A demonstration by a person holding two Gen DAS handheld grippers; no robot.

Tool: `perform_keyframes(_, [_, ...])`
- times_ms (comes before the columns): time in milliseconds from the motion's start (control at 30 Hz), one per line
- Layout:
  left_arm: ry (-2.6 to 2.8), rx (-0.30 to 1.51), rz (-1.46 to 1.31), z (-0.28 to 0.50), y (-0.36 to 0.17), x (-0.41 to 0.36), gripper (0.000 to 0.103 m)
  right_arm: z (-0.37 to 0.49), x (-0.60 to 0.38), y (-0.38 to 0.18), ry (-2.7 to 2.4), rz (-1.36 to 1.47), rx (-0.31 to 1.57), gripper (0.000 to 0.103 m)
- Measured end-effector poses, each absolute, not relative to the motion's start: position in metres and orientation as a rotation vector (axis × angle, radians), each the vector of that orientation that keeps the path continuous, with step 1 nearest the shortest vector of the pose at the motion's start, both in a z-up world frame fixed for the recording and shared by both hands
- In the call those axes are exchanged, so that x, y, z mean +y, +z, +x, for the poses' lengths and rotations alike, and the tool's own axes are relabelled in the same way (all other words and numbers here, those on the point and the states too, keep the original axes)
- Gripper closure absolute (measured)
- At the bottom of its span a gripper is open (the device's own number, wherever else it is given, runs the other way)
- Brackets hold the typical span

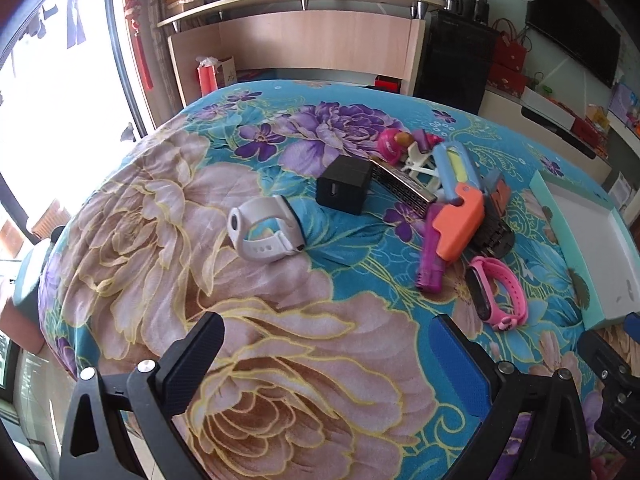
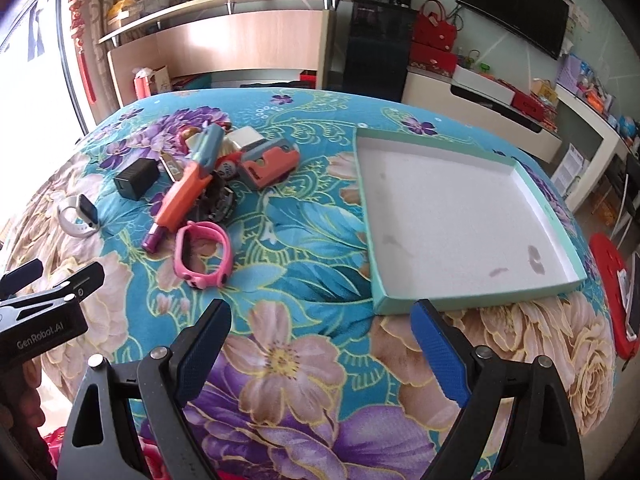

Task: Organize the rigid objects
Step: 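Grasp the white watch with left tool while right tool grasps the pink band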

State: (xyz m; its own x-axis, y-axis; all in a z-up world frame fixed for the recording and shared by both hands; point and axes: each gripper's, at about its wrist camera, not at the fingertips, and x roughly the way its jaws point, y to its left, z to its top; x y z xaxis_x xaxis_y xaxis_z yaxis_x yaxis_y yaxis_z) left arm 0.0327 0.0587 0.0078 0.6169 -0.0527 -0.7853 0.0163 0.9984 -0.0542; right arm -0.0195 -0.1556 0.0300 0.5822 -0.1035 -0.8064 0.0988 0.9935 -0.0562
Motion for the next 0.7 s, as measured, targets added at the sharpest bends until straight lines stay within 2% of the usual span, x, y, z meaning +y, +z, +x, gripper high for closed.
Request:
perform_keyframes(467, [0.026, 0.965, -0.106, 0.082, -0.012, 0.106, 0.0, 0.043, -0.106, -0.005, -0.001, -0.033, 1.084, 0.011])
perform_keyframes(700, [0.021, 0.967, -0.107, 0.096, -0.017, 0.107, 0.013, 0.058, -0.11, -0.018, -0.017, -0.021, 1.114, 0.011])
